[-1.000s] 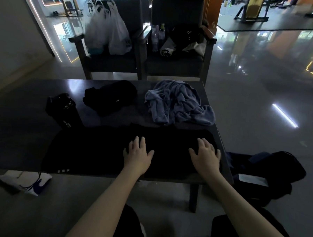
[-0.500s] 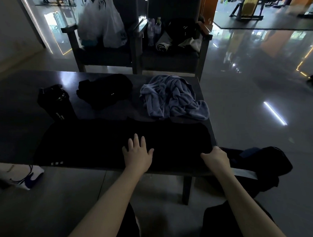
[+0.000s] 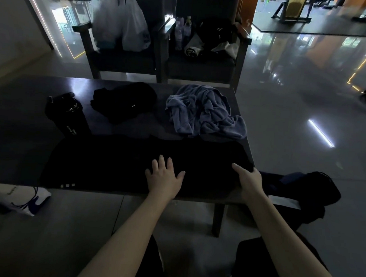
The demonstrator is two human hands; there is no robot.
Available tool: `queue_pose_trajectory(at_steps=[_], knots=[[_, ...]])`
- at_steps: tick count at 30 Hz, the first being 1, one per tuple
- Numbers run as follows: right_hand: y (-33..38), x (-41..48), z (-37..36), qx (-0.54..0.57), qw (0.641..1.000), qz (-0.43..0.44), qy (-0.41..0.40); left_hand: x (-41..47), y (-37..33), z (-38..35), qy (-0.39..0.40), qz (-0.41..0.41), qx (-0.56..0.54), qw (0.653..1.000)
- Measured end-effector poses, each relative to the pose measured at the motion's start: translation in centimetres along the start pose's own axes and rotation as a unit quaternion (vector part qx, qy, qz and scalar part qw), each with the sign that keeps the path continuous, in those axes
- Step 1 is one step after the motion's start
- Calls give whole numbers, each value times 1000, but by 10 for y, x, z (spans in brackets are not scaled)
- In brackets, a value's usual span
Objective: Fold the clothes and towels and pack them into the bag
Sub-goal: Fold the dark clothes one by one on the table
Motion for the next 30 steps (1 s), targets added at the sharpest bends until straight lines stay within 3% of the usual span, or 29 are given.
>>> queue_pose_trajectory(at_steps=[3,5,9,11,14,17,21,22,24,27,29,30], knots=[[29,-8,-11,-69,989,133,-6,-3,-1,-1,-7,4,-1,1000],[53,-20,-30,-142,954,263,36,-4,-2,-1,-1,19,2,1000],[60,-52,-81,-343,794,460,202,-4,-2,1,33,24,-22,999],[41,-55,-95,-394,751,452,276,0,2,3,25,12,-80,996],[20,-55,-96,-455,738,395,303,8,15,4,41,12,-231,972],[19,-60,-100,-463,720,412,312,5,26,6,57,33,-345,936],[13,-64,-105,-510,668,417,345,-1,22,15,6,27,-281,959],[13,-64,-103,-501,674,415,349,-1,17,16,-11,6,-244,970],[18,-64,-97,-452,723,400,336,-1,5,13,-16,-54,-156,986],[32,-58,-71,-388,806,408,180,-1,-1,-2,0,-94,-62,994],[30,-49,-51,-371,861,335,92,1,2,-6,10,-78,-79,994],[22,-44,-45,-350,895,263,93,1,2,-8,18,-69,-94,993]])
Point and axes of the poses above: each hand's wrist, its own x-axis towards the middle knuckle, its own z-axis out of the back of the hand, y = z × x, the point moved 7 cm from there along x, towards the middle knuckle, and after that the axes turned 11 degrees about z, right-handed, at the moved point
